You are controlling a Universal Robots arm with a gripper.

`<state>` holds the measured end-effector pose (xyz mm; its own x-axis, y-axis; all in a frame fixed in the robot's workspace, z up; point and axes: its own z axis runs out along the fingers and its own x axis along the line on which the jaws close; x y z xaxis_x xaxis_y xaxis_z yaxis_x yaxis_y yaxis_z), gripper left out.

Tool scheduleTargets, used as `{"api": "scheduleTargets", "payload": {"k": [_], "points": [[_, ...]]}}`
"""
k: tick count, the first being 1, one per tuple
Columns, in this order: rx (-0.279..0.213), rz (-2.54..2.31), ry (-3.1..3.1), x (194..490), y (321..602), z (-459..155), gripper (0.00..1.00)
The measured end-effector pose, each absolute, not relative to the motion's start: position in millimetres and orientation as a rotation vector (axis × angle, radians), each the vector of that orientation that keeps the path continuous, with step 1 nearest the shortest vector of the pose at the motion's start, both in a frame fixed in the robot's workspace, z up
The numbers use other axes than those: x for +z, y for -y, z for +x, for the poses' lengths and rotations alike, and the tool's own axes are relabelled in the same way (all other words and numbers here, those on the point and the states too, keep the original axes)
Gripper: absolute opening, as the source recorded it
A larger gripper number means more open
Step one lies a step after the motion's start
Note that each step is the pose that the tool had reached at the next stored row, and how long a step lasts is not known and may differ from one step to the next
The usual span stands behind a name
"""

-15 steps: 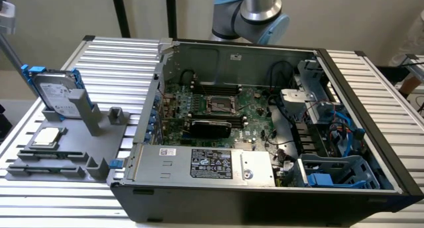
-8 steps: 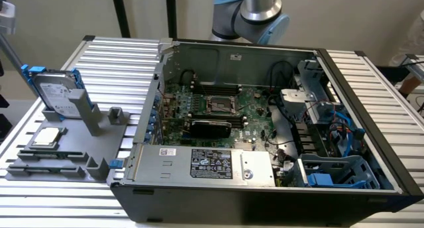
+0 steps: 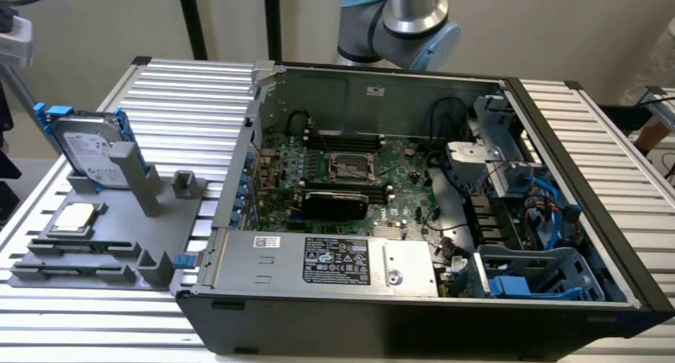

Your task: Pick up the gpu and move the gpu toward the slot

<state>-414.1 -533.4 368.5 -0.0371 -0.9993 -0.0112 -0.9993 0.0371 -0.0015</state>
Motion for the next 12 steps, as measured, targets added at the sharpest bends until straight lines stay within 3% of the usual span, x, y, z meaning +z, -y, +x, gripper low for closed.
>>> {"api": "scheduleTargets", "payload": {"k": [12], "points": [[0.011, -2.174, -2.256, 347, 533, -412, 0.42]]}}
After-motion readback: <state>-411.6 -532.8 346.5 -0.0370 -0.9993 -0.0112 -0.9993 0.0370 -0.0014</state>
